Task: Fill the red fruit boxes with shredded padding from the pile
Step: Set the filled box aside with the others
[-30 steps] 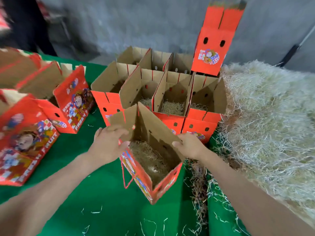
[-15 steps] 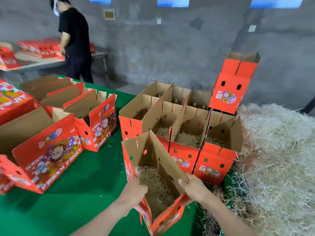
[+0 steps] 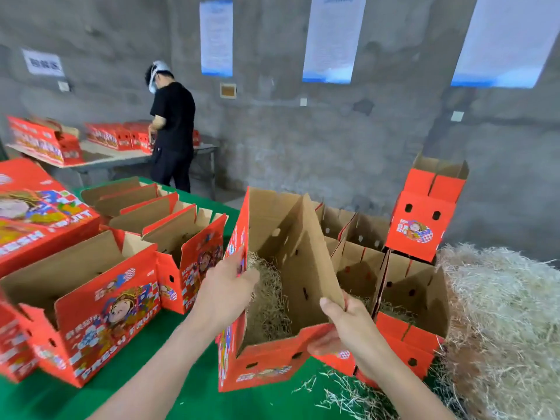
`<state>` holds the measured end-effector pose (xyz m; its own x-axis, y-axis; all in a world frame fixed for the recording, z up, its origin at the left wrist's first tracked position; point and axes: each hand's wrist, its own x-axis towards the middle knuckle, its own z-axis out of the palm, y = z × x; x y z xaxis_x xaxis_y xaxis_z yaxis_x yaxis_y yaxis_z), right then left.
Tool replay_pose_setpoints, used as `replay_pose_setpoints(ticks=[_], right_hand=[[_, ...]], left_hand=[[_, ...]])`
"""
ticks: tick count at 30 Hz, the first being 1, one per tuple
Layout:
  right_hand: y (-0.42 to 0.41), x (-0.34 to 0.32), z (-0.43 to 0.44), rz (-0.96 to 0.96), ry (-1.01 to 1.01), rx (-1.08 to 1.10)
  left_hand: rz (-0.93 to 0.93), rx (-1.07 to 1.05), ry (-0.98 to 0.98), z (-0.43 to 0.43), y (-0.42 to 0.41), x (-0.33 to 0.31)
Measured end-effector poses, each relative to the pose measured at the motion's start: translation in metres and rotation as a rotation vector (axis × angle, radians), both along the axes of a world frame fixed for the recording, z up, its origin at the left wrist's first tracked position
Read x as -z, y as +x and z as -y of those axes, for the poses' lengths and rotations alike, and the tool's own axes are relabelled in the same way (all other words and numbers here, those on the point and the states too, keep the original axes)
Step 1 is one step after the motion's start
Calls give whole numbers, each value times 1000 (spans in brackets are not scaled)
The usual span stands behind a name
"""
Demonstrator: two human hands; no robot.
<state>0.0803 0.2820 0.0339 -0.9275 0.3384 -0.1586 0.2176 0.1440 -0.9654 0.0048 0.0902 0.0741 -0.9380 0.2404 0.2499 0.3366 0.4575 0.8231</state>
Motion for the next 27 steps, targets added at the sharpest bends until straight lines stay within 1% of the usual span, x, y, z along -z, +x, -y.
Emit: replay_pose_setpoints(ticks=[3,5,7,9,10,11,13,15,17,19,20,23,25,26,27], right_hand=[[-1,-32,1,-145,-65,16],[-3,-53,-4,-261,-80,56],[-11,-72,-14,-352,-118,128],[-25,-89,-29,-415,-154,202],[-33,-94,-36,-437,-166,237],[-42,-99,-43,-456,-166,267],[-62,-104,-59,-466,-110,306],[-84,-105,-78,-444,-27,342],[-106,-108,-101,-424,32,385],[-128,-111,-128,-405,84,437],[-139,-111,-143,-394,113,468],[-169,-112,-185,-369,164,556],[-186,-113,-212,-344,178,578],[-196,-114,-225,-323,205,584],[-204,-114,-237,-298,279,597]], left_hand=[[-127,31,22,-2,-7,-47],[-151,111,84,-8,-13,-74],[-77,257,163,-18,-23,-95],[31,457,222,-31,-37,-107],[47,563,216,-39,-43,-108],[22,618,181,-50,-51,-104],[-56,574,144,-72,-72,-91],[-57,540,236,-99,-97,-82],[-24,564,338,-129,-124,-78],[61,581,422,-163,-150,-80],[103,584,433,-180,-161,-80],[146,551,359,-234,-197,-76],[146,545,339,-267,-224,-75],[144,551,332,-284,-238,-75],[152,558,325,-300,-252,-75]])
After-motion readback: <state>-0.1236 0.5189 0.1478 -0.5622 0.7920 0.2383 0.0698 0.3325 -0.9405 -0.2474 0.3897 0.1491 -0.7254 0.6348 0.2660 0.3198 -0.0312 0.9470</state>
